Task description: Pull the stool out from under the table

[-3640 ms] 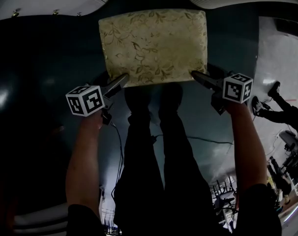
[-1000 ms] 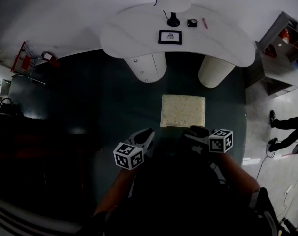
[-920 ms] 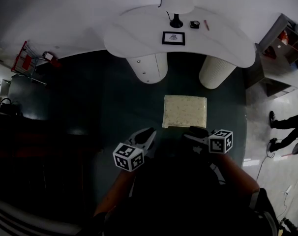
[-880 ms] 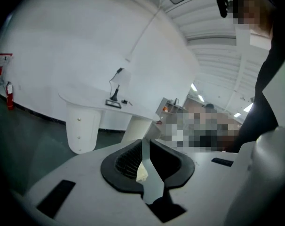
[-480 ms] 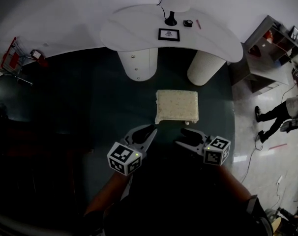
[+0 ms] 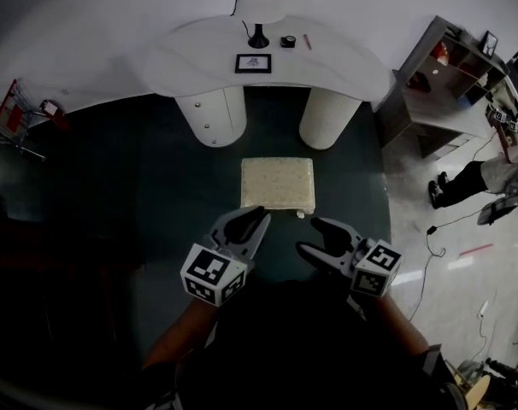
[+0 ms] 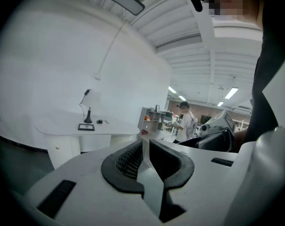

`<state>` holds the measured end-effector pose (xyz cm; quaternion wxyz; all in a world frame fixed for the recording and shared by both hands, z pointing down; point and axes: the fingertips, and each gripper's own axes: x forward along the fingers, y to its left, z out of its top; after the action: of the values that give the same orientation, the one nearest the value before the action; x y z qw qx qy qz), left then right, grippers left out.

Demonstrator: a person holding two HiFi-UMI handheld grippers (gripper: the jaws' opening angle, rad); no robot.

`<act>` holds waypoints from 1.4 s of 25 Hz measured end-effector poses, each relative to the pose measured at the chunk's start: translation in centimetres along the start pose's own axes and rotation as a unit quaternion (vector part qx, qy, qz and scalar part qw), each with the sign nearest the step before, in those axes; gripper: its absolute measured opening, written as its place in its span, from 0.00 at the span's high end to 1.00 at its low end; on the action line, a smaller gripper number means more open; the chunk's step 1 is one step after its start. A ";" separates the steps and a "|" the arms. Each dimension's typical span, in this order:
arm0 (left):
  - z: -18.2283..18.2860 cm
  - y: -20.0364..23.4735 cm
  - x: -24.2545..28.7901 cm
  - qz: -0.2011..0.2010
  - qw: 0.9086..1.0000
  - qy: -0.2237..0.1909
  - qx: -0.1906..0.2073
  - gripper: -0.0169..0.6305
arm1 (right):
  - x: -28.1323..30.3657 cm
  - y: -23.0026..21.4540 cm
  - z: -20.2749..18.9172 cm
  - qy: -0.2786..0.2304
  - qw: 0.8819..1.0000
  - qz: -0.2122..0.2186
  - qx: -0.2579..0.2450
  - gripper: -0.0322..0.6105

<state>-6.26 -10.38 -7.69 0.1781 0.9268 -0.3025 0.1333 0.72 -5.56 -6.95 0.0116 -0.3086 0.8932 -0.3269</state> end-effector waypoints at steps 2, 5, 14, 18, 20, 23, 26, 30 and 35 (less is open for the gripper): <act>0.6 -3.0 1.8 0.007 1.000 -0.003 0.008 0.89 | -4.1 -0.5 0.5 -0.005 0.999 0.006 -0.042 0.47; 0.8 -7.3 3.7 0.038 0.999 -0.010 -0.003 0.89 | -10.1 -1.4 1.4 -0.010 0.996 0.007 -0.089 0.48; 2.5 -17.5 7.7 0.093 0.994 -0.048 0.010 0.89 | -20.0 -3.6 2.6 -0.007 0.989 0.027 -0.144 0.54; 2.7 -17.9 7.0 0.085 0.995 -0.043 0.022 0.90 | -20.7 -4.1 5.0 -0.030 0.988 0.005 -0.155 0.73; 3.8 -17.2 6.2 0.088 0.994 -0.055 0.023 0.90 | -20.4 -4.5 6.4 -0.040 0.987 -0.019 -0.152 0.75; 5.3 -15.9 4.8 0.096 0.992 -0.068 0.042 0.91 | -19.9 -4.3 7.7 -0.060 0.987 -0.040 -0.146 0.77; 5.4 -14.5 3.9 0.101 0.992 -0.064 0.033 0.92 | -18.7 -3.7 7.9 -0.052 0.985 -0.042 -0.160 0.84; 5.4 -13.2 3.8 0.103 0.992 -0.060 0.030 0.93 | -17.1 -2.8 8.2 -0.044 0.983 -0.032 -0.177 0.88; 5.7 -13.5 3.9 0.110 0.991 -0.078 0.018 0.93 | -16.7 -3.3 7.8 -0.036 0.981 -0.031 -0.187 0.90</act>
<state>5.79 -4.54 -14.88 0.1220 0.8986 -0.4129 0.0849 17.76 -2.75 -14.15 -0.0241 -0.3447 0.9275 -0.1425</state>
